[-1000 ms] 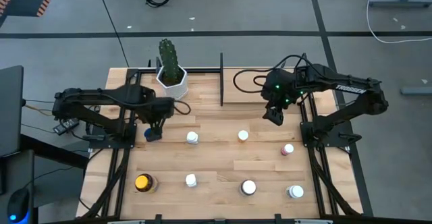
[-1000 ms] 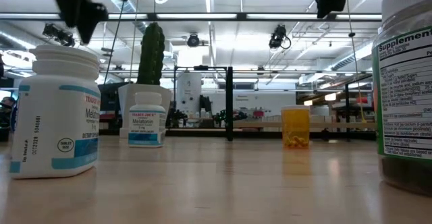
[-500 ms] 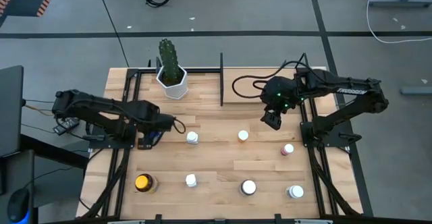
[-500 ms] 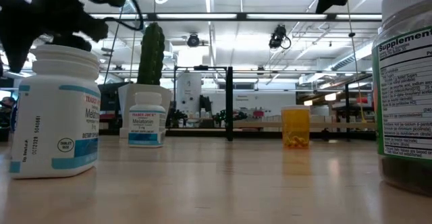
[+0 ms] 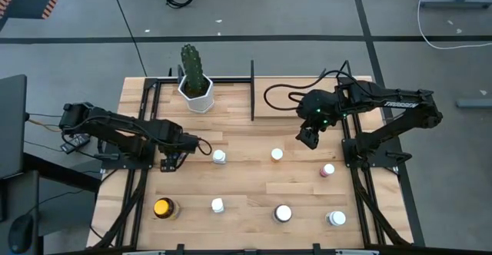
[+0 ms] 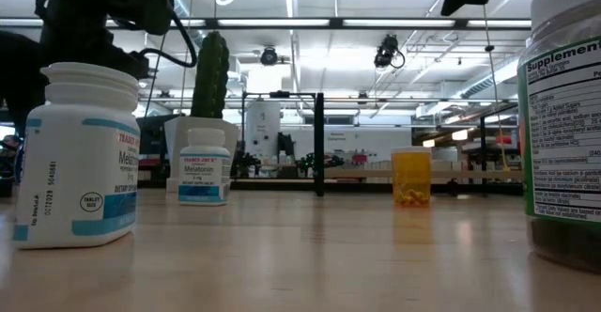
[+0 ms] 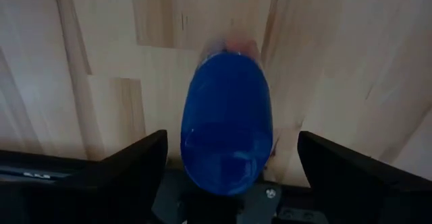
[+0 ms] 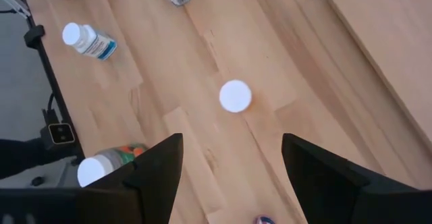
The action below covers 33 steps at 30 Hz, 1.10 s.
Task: Pick and place medicine bottles onto shelf by color
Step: Put the blue pill bottle on the shelf
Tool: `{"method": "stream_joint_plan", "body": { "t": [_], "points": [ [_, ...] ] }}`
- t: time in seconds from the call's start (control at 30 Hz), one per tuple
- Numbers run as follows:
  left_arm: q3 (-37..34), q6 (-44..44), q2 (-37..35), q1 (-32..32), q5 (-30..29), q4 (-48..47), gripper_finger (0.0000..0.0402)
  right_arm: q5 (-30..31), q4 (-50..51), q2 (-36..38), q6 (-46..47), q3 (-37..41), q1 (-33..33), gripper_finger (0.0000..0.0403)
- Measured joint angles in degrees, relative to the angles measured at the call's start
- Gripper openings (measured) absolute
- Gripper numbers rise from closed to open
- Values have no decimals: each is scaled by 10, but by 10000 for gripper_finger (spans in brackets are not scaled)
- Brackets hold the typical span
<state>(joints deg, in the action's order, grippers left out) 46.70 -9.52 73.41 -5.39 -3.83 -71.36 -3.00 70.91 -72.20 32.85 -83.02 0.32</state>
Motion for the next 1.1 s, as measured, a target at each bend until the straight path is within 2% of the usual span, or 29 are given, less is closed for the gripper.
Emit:
{"method": "stream_joint_plan", "body": {
  "t": [0.23, 0.63, 0.83, 0.97, 1.1],
  "points": [
    [0, 1, 0, 0, 0, -1, 315, 0, 0, 0, 4, 0, 0, 259],
    [3, -19, 0, 4, 1, 20, 189, 12, 1, 0, -22, 0, 0, 259],
    [59, -19, 0, 5, 1, 9, 187, 42, 4, 0, -35, 0, -6, 259],
    [129, -18, 0, 17, 0, 10, 209, 47, 15, 0, -35, 0, -14, 259],
    [208, -8, 9, 44, -7, 12, 201, 47, 23, 1, -28, 0, -20, 259]
  ]
}}
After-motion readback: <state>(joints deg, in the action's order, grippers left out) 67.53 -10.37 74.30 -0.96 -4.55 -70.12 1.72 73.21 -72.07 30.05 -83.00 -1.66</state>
